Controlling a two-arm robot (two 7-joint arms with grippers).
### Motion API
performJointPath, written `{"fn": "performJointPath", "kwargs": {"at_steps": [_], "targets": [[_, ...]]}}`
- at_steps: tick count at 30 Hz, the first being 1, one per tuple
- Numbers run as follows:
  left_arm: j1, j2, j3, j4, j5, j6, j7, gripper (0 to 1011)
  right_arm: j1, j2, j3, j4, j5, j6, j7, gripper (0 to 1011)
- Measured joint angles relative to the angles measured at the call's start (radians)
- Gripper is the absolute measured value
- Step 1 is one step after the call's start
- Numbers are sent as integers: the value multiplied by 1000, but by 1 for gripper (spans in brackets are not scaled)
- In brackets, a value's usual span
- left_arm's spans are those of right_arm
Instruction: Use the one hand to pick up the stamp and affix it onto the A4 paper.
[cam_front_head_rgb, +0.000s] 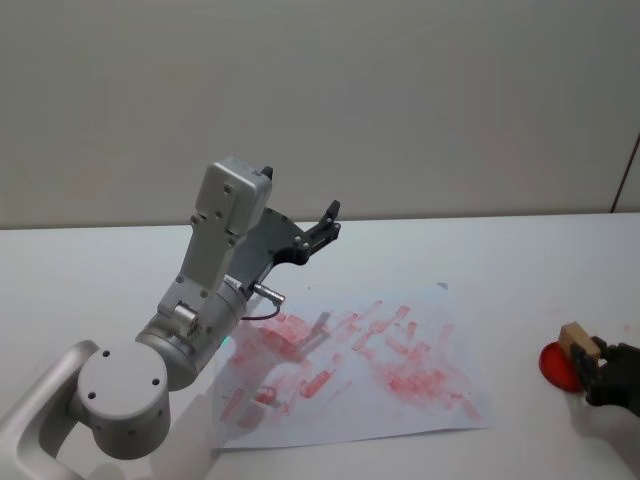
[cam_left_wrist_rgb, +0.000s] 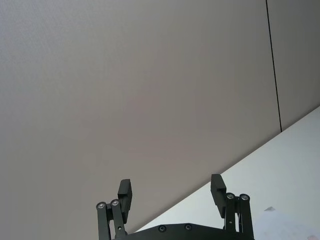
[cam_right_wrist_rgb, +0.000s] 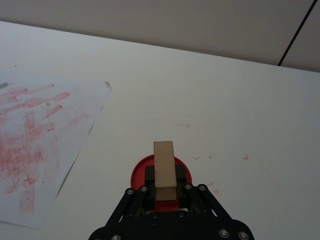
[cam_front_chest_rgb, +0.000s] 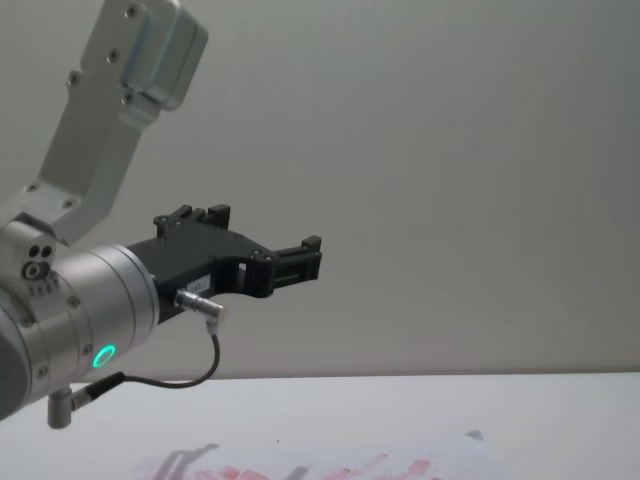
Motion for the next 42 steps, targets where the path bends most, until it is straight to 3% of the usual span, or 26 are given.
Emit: {"fn": "performJointPath", "kwargs": {"at_steps": [6, 19, 42], "targets": [[0, 0, 0, 0, 0, 0, 0, 1001, -4, 6, 1, 8, -1, 27, 5, 216], [0, 0, 0, 0, 0, 0, 0, 1001, 37, 5, -11, 44, -54, 50, 58, 226], [0, 0, 0, 0, 0, 0, 0, 1001, 61, 2, -18, 62, -83, 59, 87, 945]]}}
